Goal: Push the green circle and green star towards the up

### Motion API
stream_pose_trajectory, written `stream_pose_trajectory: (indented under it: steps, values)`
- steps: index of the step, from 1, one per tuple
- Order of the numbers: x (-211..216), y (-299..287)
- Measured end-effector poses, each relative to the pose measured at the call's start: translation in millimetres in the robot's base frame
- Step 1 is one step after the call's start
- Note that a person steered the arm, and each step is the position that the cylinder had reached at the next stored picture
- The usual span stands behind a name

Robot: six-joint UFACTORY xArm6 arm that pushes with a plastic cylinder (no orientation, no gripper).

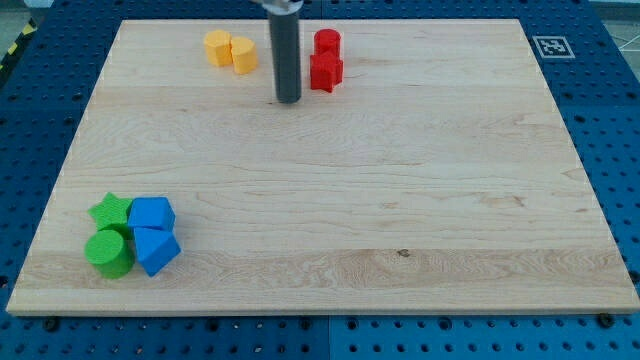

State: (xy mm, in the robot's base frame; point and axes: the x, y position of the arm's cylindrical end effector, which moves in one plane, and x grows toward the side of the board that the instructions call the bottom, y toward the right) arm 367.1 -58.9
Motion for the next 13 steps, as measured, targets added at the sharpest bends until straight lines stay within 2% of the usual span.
stream_pose_trajectory:
  steps: [1, 4, 6, 8, 10, 13]
  values:
    - [41, -31]
    - [156, -49]
    - [251, -69]
    - [251, -143]
    - [242, -152]
    - [184, -171]
